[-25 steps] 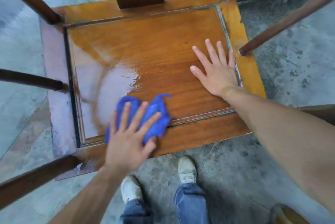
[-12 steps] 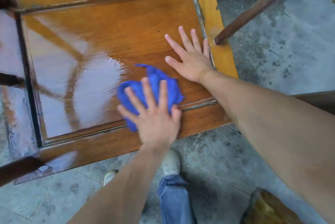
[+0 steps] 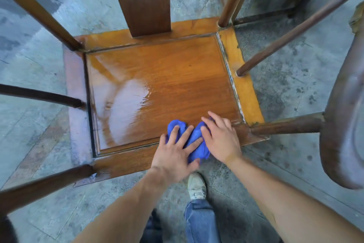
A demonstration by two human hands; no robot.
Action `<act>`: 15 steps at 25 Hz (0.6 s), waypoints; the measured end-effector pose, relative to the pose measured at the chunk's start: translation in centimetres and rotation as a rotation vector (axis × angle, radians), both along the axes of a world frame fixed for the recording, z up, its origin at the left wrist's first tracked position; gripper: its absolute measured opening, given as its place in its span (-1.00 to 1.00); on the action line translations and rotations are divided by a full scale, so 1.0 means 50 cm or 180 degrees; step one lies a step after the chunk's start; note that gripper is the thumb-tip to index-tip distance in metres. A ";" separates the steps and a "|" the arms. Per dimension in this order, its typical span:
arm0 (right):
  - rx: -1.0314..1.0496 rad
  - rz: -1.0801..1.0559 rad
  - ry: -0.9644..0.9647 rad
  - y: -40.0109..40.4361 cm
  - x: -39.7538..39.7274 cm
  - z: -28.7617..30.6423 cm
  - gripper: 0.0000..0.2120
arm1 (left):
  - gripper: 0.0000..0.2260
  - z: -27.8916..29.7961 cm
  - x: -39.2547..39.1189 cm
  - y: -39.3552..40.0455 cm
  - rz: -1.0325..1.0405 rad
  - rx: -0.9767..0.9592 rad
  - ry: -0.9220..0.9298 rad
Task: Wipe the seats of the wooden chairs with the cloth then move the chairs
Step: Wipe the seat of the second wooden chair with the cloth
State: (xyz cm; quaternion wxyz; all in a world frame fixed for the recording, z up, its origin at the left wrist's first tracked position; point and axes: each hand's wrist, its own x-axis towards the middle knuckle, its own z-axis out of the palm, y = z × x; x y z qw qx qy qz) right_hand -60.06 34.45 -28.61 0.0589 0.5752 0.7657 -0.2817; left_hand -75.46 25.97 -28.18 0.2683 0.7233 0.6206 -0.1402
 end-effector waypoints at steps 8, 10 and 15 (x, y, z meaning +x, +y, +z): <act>-0.0848 -0.0458 0.0153 -0.108 -0.112 0.027 -0.68 | -0.37 0.026 -0.124 -0.053 0.0842 0.0086 0.0359; -0.0967 -0.0662 0.0138 -0.106 -0.132 0.029 -0.78 | -0.50 0.033 -0.120 -0.060 0.1600 -0.0115 0.0379; -0.1317 -0.0814 0.0542 -0.122 -0.107 0.098 -0.73 | -0.67 0.098 -0.141 -0.101 0.2282 -0.0477 -0.0276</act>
